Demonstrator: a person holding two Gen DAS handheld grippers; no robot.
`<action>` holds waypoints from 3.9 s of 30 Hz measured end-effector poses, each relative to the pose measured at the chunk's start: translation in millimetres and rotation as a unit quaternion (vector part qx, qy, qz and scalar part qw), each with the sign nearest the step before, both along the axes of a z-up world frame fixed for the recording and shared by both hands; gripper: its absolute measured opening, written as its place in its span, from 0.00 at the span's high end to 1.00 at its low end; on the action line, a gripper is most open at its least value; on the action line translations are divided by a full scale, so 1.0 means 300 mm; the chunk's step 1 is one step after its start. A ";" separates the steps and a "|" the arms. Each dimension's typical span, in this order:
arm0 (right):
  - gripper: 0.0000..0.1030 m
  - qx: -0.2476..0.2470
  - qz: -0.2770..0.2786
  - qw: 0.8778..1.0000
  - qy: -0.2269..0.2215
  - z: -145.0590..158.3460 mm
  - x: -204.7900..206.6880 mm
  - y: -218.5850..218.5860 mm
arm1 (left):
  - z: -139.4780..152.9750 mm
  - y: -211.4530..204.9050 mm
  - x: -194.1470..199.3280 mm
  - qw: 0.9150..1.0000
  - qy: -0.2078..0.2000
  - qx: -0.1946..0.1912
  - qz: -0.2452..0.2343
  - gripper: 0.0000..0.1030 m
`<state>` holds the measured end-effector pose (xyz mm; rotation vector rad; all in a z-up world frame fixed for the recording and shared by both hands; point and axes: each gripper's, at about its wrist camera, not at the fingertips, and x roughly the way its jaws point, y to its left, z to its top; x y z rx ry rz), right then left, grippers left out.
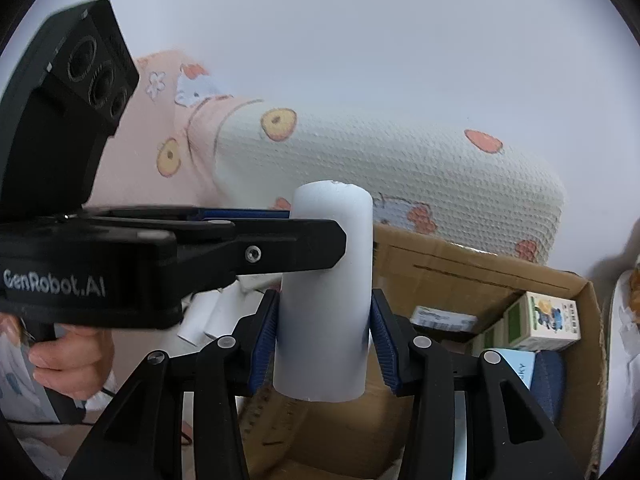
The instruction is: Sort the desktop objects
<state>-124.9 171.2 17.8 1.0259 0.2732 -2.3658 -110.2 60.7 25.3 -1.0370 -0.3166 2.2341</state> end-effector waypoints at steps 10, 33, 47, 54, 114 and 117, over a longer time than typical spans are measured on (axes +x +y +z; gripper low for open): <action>0.59 -0.040 -0.018 0.993 -0.112 -0.065 -0.105 0.098 | -0.040 0.126 -0.052 0.997 -0.007 -0.066 -0.043 0.55; 0.60 -0.004 -0.092 0.975 -0.202 -0.229 -0.246 0.133 | -0.192 0.231 -0.158 0.985 -0.089 -0.118 -0.084 0.99; 0.60 0.055 -0.121 0.942 -0.309 -0.400 -0.328 0.082 | -0.167 0.172 -0.117 0.987 -0.041 -0.143 -0.066 0.99; 0.60 0.119 -0.137 0.928 -0.326 -0.464 -0.372 0.059 | -0.166 0.149 -0.109 0.988 -0.034 -0.132 -0.069 0.99; 0.59 0.062 -0.145 0.987 -0.006 -0.037 0.190 -0.091 | -0.194 -0.334 0.251 0.985 0.020 0.016 0.172 0.89; 0.59 0.080 -0.123 0.989 0.011 -0.043 0.244 -0.129 | -0.232 -0.417 0.294 0.981 0.011 0.007 0.195 0.89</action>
